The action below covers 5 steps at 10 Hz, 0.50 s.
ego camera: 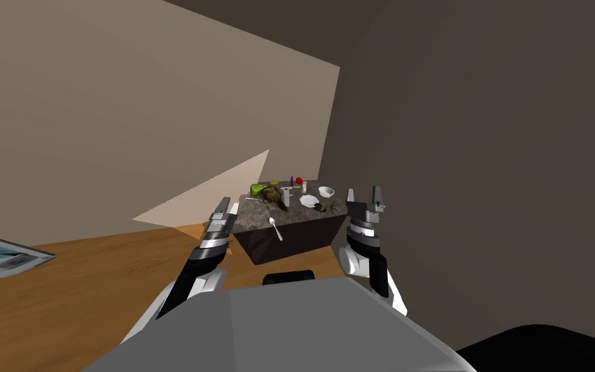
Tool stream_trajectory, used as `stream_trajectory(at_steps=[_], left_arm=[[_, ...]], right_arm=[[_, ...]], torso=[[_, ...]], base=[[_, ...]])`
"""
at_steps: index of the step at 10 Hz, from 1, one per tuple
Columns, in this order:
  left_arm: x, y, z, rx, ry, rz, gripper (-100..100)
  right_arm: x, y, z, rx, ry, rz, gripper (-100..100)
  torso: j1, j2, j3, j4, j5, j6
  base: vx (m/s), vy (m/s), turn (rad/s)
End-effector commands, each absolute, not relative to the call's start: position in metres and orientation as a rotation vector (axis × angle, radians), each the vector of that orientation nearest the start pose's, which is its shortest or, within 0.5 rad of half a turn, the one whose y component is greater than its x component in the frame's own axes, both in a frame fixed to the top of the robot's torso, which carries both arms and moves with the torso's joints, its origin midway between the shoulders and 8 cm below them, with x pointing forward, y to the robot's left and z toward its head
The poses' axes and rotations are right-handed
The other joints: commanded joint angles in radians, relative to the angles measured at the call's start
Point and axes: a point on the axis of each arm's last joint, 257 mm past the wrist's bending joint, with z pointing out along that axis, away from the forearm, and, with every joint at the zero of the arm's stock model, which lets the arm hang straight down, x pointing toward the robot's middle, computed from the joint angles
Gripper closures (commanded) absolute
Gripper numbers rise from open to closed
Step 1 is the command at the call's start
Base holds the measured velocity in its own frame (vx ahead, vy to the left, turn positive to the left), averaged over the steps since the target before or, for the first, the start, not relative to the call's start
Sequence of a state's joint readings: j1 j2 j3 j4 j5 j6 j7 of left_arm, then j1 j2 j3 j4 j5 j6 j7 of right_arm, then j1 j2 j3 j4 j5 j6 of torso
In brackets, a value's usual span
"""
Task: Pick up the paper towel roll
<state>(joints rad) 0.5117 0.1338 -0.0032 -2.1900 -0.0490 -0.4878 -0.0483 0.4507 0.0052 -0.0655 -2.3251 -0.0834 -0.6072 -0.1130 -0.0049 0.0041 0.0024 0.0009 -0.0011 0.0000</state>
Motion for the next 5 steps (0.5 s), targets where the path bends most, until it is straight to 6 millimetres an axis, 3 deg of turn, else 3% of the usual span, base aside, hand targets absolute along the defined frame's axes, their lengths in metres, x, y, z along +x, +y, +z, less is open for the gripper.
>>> stream_trajectory(at_steps=[1,5], left_arm=[[0.374,0.263,-0.046,-0.57,0.929,-1.151,-100],[0.397,0.255,-0.09,-0.516,1.095,-1.039,-100]], right_arm=[[0.31,-0.299,0.078,0.571,0.39,1.453,0],[0.31,-0.299,0.078,0.571,0.39,1.454,0]], torso=[[0.0,0.0,0.0,0.0,0.0,0.0],[-0.003,0.004,0.002,0.001,-0.001,0.0]], base=[[-0.081,-0.107,0.089],[-0.113,-0.107,0.061]])
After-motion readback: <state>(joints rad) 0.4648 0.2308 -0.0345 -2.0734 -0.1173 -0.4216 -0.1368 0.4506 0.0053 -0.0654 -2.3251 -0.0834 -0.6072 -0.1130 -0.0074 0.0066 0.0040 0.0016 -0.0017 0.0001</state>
